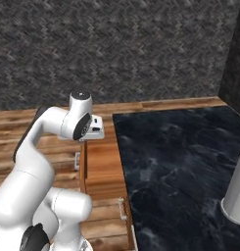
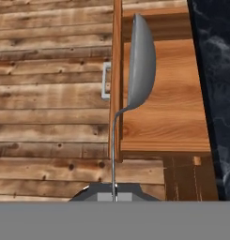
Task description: Organize the utensils by type. Pick up the wooden spoons from the counter and place them in the open cabinet. Then pick up the metallic utensils from the counter and place them in the open drawer.
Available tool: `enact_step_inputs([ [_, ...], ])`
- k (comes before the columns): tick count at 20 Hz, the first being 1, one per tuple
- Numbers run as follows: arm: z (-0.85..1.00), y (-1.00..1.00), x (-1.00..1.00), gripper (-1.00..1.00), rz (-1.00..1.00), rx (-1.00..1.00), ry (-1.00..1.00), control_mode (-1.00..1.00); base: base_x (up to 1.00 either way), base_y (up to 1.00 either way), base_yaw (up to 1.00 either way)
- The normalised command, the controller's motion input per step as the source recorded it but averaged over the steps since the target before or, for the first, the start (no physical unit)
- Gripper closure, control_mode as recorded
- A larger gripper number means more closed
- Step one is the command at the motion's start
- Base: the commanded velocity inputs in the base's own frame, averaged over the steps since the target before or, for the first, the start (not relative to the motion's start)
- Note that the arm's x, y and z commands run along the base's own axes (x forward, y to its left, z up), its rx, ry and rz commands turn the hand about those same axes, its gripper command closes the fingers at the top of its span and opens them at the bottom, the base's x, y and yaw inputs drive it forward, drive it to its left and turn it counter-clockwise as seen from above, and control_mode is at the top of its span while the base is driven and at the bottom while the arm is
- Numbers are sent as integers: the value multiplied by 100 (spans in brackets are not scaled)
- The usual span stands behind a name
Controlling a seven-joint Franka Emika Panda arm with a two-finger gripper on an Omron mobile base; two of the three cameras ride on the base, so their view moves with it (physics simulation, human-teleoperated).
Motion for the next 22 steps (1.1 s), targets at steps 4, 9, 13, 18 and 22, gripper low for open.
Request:
enact_step_inputs([
  [4,0,0,0,100,0,0,0,100,41,-9,6],
  [9,0,0,0,100,0,0,0,100,13,-2,0],
  [13,0,0,0,100,0,0,0,100,0,0,0],
  [18,0,0,0,100,0,0,0,100,2,0,0],
  [22,-9,-4,36,100,0,0,0,-100,5,0,0],
])
